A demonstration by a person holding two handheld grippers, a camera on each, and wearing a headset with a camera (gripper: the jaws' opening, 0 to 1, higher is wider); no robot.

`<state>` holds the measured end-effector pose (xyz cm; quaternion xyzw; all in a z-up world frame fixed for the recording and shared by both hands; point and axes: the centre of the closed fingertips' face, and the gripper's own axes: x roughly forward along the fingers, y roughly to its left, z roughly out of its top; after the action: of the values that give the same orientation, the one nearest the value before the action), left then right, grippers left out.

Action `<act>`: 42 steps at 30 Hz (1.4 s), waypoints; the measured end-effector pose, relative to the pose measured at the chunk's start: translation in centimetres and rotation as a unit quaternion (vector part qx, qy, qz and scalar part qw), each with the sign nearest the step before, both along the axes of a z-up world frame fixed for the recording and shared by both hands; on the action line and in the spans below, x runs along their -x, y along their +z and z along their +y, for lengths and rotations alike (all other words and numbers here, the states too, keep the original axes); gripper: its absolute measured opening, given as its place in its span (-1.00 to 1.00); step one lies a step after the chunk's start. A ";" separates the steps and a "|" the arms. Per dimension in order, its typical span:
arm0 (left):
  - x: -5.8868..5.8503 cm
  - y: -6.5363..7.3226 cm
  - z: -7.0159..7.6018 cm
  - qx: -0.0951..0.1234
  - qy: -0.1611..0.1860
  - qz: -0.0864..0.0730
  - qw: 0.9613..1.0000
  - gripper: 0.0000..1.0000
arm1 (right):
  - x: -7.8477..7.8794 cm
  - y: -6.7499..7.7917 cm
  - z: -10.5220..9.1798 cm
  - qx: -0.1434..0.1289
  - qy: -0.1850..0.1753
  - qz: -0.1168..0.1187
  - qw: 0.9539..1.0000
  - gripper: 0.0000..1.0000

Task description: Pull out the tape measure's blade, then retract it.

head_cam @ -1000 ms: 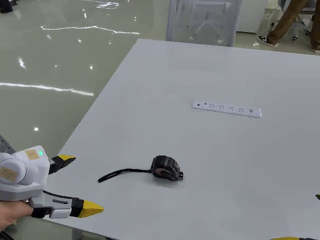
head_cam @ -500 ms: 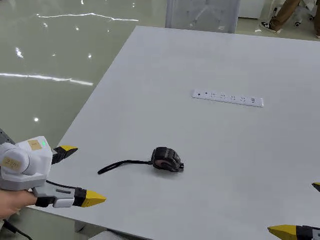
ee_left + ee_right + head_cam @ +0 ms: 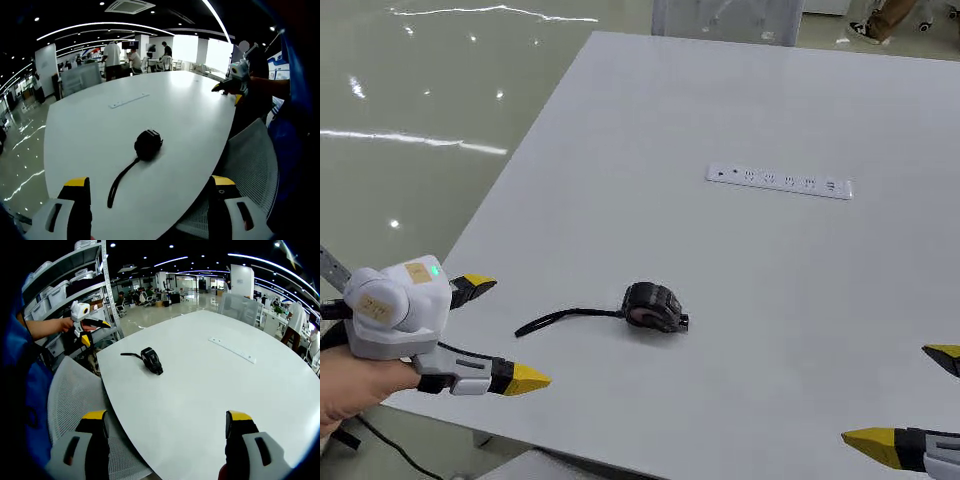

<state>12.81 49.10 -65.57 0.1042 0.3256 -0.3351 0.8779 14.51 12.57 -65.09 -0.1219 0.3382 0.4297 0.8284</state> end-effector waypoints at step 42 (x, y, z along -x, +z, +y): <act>-6.2 -3.4 -7.2 -0.014 -0.067 0.004 0.998 0.73 | -4.1 -4.5 7.1 0.004 0.103 0.005 0.995 0.64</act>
<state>19.04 41.94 -68.93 0.1368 0.3260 -0.3887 0.8508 18.59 19.69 -69.60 -0.1573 0.3298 0.5123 0.7772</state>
